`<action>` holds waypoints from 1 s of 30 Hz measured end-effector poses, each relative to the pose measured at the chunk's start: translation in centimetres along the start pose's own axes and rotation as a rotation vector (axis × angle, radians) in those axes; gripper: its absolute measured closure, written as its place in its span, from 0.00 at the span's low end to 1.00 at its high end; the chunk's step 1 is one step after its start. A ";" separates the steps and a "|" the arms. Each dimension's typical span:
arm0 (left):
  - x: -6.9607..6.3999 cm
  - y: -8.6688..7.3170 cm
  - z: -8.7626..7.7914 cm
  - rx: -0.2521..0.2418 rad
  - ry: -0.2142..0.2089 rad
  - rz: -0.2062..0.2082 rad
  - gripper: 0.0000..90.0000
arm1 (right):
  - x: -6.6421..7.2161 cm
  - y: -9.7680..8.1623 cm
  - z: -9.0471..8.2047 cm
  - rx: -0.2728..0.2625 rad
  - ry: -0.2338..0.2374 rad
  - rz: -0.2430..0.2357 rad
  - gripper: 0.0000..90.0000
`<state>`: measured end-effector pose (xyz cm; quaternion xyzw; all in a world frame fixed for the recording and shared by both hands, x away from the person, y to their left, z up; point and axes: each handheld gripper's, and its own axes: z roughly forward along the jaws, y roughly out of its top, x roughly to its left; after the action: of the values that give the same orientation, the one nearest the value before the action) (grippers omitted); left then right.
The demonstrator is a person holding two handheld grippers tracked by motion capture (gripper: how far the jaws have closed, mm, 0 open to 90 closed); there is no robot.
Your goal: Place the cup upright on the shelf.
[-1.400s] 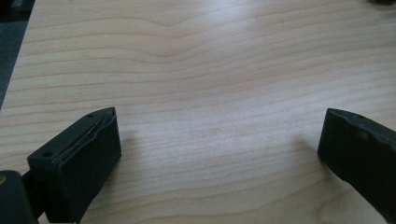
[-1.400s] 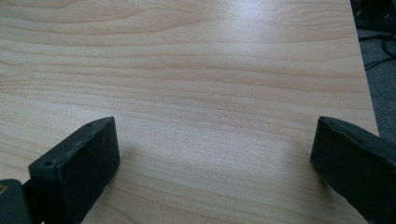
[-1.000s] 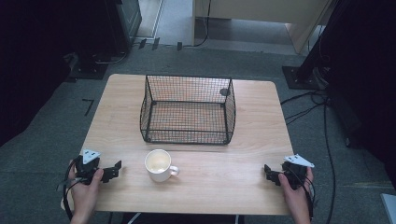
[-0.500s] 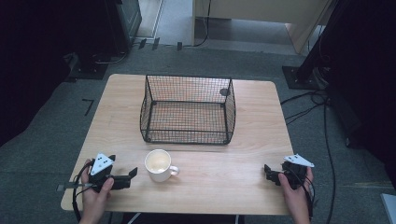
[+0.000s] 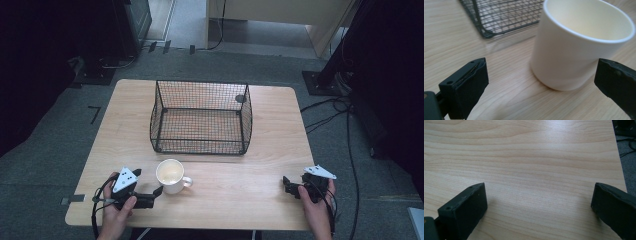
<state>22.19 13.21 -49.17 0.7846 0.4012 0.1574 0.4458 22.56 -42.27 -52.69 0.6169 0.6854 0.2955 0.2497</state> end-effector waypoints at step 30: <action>-2.9 1.7 5.0 0.019 -0.041 0.022 0.00 | 0.0 0.0 0.0 0.000 0.000 0.000 0.00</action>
<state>24.19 7.63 -50.18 0.7962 0.3847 0.1423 0.4448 22.56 -42.28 -52.69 0.6167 0.6856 0.2956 0.2495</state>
